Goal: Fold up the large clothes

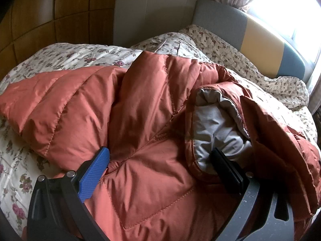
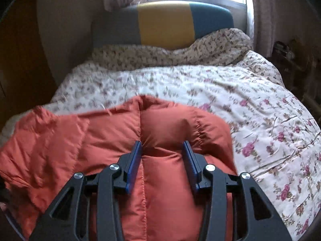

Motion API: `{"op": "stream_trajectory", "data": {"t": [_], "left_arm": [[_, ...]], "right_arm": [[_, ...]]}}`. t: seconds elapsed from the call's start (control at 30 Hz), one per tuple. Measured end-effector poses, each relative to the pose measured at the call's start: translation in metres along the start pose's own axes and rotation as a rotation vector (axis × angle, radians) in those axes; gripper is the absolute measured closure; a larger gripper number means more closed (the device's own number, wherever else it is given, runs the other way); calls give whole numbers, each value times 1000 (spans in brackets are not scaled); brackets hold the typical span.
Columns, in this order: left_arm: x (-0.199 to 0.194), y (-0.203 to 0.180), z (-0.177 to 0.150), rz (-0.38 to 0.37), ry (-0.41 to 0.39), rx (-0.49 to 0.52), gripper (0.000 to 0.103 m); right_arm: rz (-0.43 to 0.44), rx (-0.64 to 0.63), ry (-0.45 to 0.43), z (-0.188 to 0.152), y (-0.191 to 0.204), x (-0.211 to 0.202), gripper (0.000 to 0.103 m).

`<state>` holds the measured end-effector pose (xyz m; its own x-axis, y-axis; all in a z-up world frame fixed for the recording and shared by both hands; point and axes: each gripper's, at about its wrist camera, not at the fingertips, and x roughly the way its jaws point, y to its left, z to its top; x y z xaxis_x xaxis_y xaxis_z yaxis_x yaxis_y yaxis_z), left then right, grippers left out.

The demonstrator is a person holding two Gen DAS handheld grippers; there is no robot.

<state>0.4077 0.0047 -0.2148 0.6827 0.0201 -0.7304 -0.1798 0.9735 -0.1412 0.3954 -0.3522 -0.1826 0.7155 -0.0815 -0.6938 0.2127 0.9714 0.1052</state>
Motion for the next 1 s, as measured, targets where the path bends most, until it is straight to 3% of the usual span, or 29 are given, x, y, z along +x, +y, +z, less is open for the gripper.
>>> {"op": "stream_trajectory", "data": {"t": [0.3,0.4,0.57,0.63,0.77,0.9,1.0], "left_arm": [[-2,1,0,-8,-9,-8,3],[-16,10,2,-27,-62,-55,3],[-72,33,2,-63,-187,-227,3],[-89,27,4,-99,-209,-232,3],[-105,-24,10,-192,-204,-51,3],[-79,-87,5,-234,-104,146,18],[-48,-111,1,-224,-11,231,29]], "right_arm": [[2,-15,50,-24,-6,22,60],[3,-15,51,-24,-7,20,60],[7,-9,46,-24,-8,20,60],[10,-5,43,-24,-9,19,60],[14,1,40,-22,-9,17,60],[14,1,41,-22,-10,17,60],[17,4,39,-22,-10,17,60]]}}
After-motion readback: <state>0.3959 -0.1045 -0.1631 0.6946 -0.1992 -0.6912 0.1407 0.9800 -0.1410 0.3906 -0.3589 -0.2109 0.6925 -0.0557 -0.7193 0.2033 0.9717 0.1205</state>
